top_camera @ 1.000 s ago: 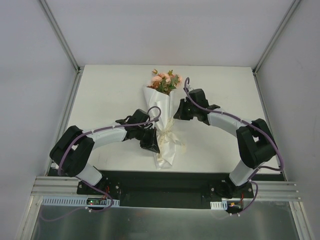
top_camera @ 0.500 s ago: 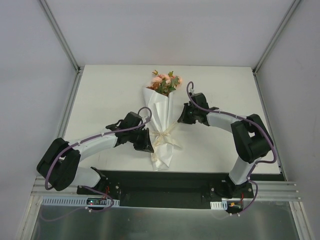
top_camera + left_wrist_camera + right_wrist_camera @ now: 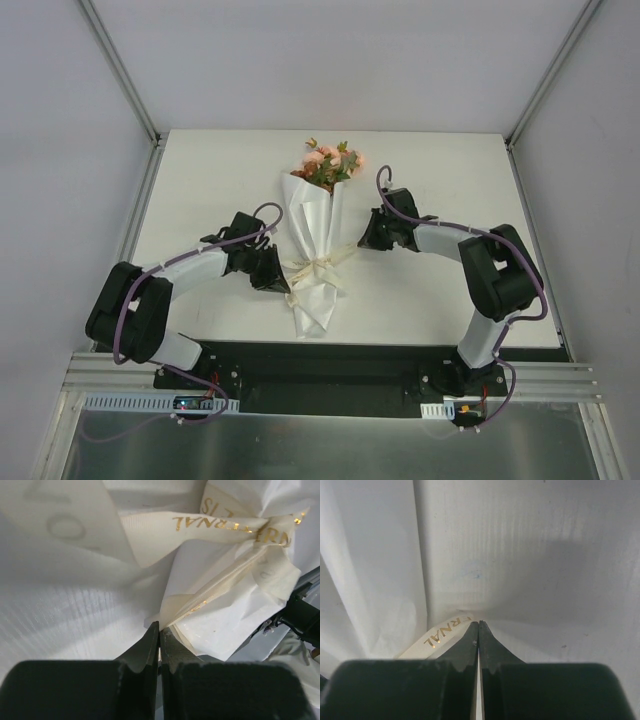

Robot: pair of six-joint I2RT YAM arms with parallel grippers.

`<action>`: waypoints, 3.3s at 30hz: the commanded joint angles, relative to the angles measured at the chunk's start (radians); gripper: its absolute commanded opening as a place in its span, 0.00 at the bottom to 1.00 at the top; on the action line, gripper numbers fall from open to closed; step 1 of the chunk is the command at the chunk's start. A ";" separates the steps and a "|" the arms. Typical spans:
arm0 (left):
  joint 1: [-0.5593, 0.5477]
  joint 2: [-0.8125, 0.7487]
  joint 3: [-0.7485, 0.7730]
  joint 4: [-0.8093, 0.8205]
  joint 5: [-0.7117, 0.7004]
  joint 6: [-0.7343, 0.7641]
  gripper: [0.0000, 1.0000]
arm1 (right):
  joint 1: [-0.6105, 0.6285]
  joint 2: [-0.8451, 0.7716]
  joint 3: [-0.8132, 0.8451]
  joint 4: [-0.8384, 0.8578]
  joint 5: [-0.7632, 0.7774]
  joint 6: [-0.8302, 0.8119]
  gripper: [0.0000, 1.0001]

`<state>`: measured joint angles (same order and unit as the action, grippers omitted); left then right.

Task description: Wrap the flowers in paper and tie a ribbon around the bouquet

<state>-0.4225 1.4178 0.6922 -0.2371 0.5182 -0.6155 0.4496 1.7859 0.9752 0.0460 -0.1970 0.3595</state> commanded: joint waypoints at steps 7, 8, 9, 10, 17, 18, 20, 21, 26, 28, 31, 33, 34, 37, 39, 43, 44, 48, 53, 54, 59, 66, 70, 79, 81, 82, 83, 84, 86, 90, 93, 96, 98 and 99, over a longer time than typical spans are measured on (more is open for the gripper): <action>0.016 0.095 0.041 -0.100 -0.079 0.076 0.00 | -0.043 -0.003 -0.015 0.029 0.100 0.038 0.00; 0.016 0.096 0.036 -0.100 -0.083 0.077 0.00 | -0.051 0.006 -0.012 0.031 0.091 0.033 0.00; 0.016 0.098 0.029 -0.100 -0.086 0.077 0.00 | -0.060 0.010 -0.003 0.034 0.064 0.026 0.00; 0.016 0.099 0.026 -0.099 -0.081 0.077 0.00 | -0.063 0.018 0.005 0.038 0.030 0.013 0.00; 0.011 0.090 0.015 -0.058 0.000 0.059 0.00 | -0.049 0.033 0.175 -0.176 -0.085 -0.155 0.01; 0.008 0.086 0.012 -0.038 0.008 0.054 0.00 | -0.043 0.033 0.206 -0.234 -0.117 -0.201 0.07; -0.007 0.081 0.015 -0.024 0.020 0.040 0.00 | -0.028 0.004 0.240 -0.394 -0.093 -0.243 0.19; -0.013 0.081 0.021 -0.021 0.020 0.037 0.00 | -0.010 -0.028 0.223 -0.417 -0.053 -0.258 0.36; -0.018 0.082 0.009 0.001 0.002 0.017 0.00 | 0.095 -0.229 0.158 -0.489 -0.007 -0.203 0.59; -0.019 0.079 -0.011 0.022 0.011 0.007 0.00 | 0.148 -0.255 0.134 -0.421 -0.034 -0.113 0.61; -0.044 0.086 -0.023 0.080 0.037 -0.047 0.00 | 0.225 -0.247 0.114 -0.301 -0.116 0.055 0.61; -0.090 0.092 -0.005 0.110 0.025 -0.084 0.00 | 0.259 -0.230 0.115 -0.305 -0.084 0.137 0.61; -0.105 0.098 0.003 0.122 0.020 -0.107 0.00 | 0.264 -0.224 0.120 -0.330 -0.076 0.168 0.61; -0.154 0.121 0.030 0.153 0.019 -0.130 0.00 | 0.279 -0.200 0.132 -0.420 -0.024 0.260 0.61; -0.176 0.138 0.044 0.162 0.019 -0.135 0.00 | 0.293 -0.194 0.116 -0.436 0.002 0.301 0.60; -0.193 0.153 0.055 0.167 0.020 -0.139 0.00 | 0.327 -0.194 0.094 -0.457 0.050 0.340 0.58; -0.197 0.152 0.058 0.170 0.020 -0.141 0.00 | 0.336 -0.192 0.092 -0.459 0.057 0.348 0.54; -0.203 0.152 0.058 0.176 0.023 -0.144 0.00 | 0.343 -0.168 0.099 -0.456 0.047 0.372 0.50; -0.208 0.155 0.059 0.182 0.026 -0.144 0.00 | 0.347 -0.134 0.114 -0.468 0.060 0.372 0.52; -0.210 0.156 0.059 0.182 0.026 -0.142 0.00 | 0.348 -0.132 0.115 -0.468 0.073 0.372 0.52; -0.211 0.156 0.058 0.183 0.025 -0.139 0.00 | 0.347 -0.117 0.141 -0.474 0.079 0.358 0.45; -0.211 0.165 0.053 0.185 0.020 -0.133 0.00 | 0.348 -0.149 0.131 -0.469 0.082 0.348 0.23; -0.211 0.167 0.053 0.183 0.016 -0.130 0.00 | 0.348 -0.172 0.129 -0.491 0.091 0.337 0.08; -0.211 0.185 0.078 0.183 0.020 -0.125 0.00 | 0.360 -0.241 0.105 -0.534 0.009 0.254 0.00; -0.211 0.188 0.081 0.183 0.019 -0.125 0.00 | 0.363 -0.258 0.089 -0.515 -0.065 0.227 0.01; -0.211 0.188 0.082 0.183 0.019 -0.125 0.00 | 0.368 -0.258 0.088 -0.511 -0.097 0.208 0.00; -0.211 0.188 0.084 0.182 0.019 -0.125 0.00 | 0.373 -0.258 0.086 -0.511 -0.160 0.173 0.00; -0.211 0.187 0.087 0.183 0.017 -0.124 0.00 | 0.377 -0.257 0.083 -0.511 -0.189 0.155 0.00; -0.210 0.188 0.089 0.183 0.019 -0.122 0.00 | 0.399 -0.264 0.063 -0.499 -0.261 0.118 0.01; -0.210 0.187 0.089 0.183 0.019 -0.124 0.00 | 0.455 -0.283 0.053 -0.514 -0.317 0.058 0.01; -0.210 0.187 0.087 0.182 0.017 -0.124 0.00 | 0.494 -0.289 0.039 -0.512 -0.343 0.035 0.02; -0.210 0.182 0.087 0.183 0.016 -0.122 0.00 | 0.509 -0.273 0.055 -0.524 -0.348 0.013 0.03; -0.210 0.184 0.087 0.182 0.016 -0.122 0.00 | 0.508 -0.258 0.072 -0.558 -0.308 -0.005 0.13; -0.210 0.182 0.086 0.183 0.019 -0.121 0.00 | 0.505 -0.255 0.103 -0.575 -0.289 -0.016 0.32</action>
<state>-0.6231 1.6032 0.7502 -0.0631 0.5232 -0.7475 0.9585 1.5406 1.0183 -0.4629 -0.4988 0.4038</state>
